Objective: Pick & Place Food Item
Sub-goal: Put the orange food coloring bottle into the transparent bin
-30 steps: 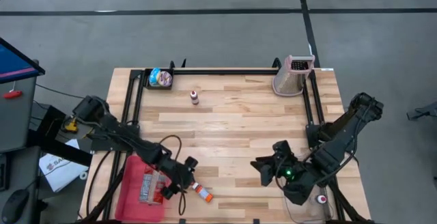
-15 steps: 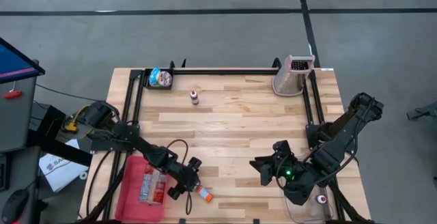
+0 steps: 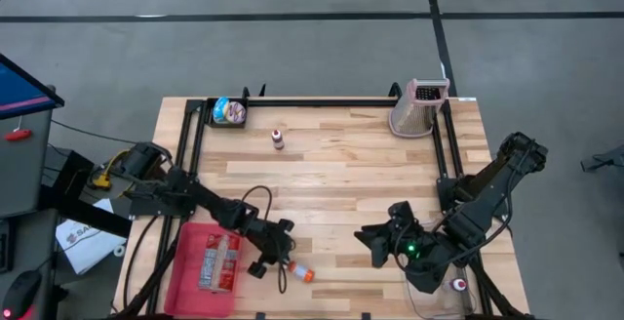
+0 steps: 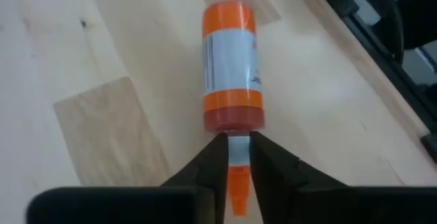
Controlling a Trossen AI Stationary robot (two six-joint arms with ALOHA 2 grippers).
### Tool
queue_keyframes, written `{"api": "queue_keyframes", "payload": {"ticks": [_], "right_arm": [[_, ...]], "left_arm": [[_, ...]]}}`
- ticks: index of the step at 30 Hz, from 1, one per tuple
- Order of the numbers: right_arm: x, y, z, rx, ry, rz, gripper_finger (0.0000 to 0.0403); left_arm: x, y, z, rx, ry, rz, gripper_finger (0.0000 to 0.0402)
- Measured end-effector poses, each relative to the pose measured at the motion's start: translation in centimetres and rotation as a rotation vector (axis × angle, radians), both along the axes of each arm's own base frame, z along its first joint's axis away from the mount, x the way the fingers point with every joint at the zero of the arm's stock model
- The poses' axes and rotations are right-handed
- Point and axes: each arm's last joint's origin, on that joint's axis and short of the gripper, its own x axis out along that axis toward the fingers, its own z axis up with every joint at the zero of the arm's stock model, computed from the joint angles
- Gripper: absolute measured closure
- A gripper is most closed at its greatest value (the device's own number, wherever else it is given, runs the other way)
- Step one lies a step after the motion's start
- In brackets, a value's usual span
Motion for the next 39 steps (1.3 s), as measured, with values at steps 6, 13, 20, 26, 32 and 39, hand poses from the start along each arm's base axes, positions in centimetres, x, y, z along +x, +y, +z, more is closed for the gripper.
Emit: {"api": "queue_keyframes", "payload": {"ticks": [6, 13, 20, 26, 32, 39], "right_arm": [[0.2, 0.1, 0.2, -0.001, -0.013, 0.015, 0.0243], [0.3, 0.1, 0.3, 0.006, -0.02, 0.017, 0.0243], [0.3, 0.2, 0.3, 0.01, -0.021, 0.019, 0.0243], [0.4, 0.2, 0.4, 0.022, -0.034, 0.018, 0.0243], [0.4, 0.3, 0.4, 0.025, -0.037, 0.018, 0.0243], [0.4, 0.3, 0.4, 0.022, -0.04, 0.014, 0.0243]], "left_arm": [[0.0, 0.1, 0.0, 0.007, -0.007, -0.013, 0.035], [-0.1, -0.1, 0.0, 0.044, -0.025, -0.019, 0.028], [-0.1, -0.1, 0.0, 0.052, -0.028, -0.005, 0.0234], [-0.1, -0.2, 0.0, 0.025, -0.01, 0.009, 0.0236], [-0.5, -1.3, 0.1, 0.007, -0.02, 0.0, 0.0244], [-0.2, -1.1, -0.1, 0.019, -0.037, 0.053, 0.024]]}}
